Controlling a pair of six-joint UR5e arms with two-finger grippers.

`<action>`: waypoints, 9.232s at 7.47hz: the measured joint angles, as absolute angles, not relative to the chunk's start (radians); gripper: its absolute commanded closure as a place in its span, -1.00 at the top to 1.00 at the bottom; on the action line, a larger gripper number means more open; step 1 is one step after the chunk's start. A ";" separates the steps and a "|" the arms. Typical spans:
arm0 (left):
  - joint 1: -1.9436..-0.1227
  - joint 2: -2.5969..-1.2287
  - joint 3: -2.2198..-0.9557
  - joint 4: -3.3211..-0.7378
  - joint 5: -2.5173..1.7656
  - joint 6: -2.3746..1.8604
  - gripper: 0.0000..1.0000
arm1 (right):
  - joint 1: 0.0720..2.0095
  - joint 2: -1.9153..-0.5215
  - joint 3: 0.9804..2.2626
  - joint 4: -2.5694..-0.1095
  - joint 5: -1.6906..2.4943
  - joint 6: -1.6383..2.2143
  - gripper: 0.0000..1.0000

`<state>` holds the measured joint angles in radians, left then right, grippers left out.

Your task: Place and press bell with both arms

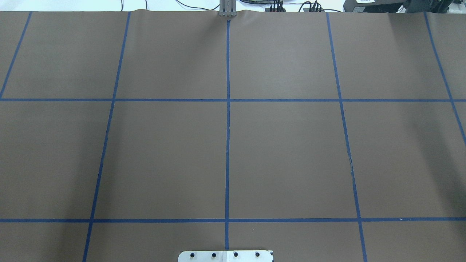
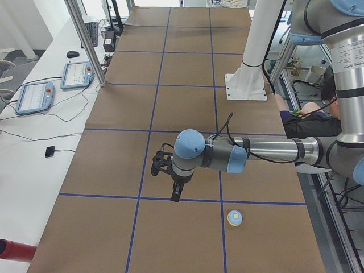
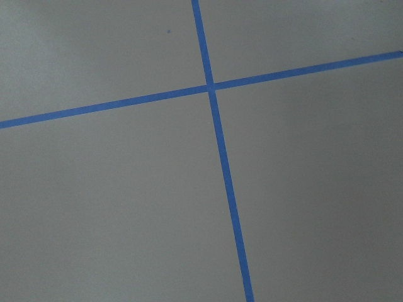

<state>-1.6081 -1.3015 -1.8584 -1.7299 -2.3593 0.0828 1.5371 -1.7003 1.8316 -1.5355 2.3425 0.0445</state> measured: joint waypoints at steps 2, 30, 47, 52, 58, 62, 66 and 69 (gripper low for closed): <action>-1.609 -1.301 -1.866 -1.726 -2.359 0.082 1.00 | 1.537 -1.700 1.832 -1.536 2.344 0.045 1.00; -1.010 -1.063 -1.570 -1.937 -2.377 0.004 1.00 | 1.364 -1.591 1.851 -1.482 2.339 0.227 1.00; -0.971 -1.136 -1.825 -1.964 -2.378 -0.297 -0.81 | 1.358 -1.583 1.847 -1.483 2.338 0.237 1.00; -0.968 -1.619 -1.844 -1.512 -2.378 -0.365 -0.82 | 1.358 -1.583 1.845 -1.483 2.343 0.240 1.00; -0.786 -2.361 -1.402 -1.334 -2.372 -0.758 -0.80 | 1.358 -1.582 1.845 -1.483 2.342 0.241 1.00; -0.713 -2.660 -0.967 -1.600 -2.327 -0.957 -0.70 | 1.358 -1.577 1.845 -1.484 2.344 0.243 1.00; -0.671 -2.717 -0.862 -1.722 -2.273 -1.035 0.36 | 1.358 -1.575 1.847 -1.483 2.344 0.266 1.00; -0.662 -2.721 -0.853 -1.765 -2.241 -1.045 1.00 | 1.357 -1.575 1.846 -1.483 2.344 0.268 1.00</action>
<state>-0.6622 -2.7208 -0.8534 -1.7653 -2.2410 -1.0446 1.3566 -1.5754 1.8459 -1.4834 2.3439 0.2678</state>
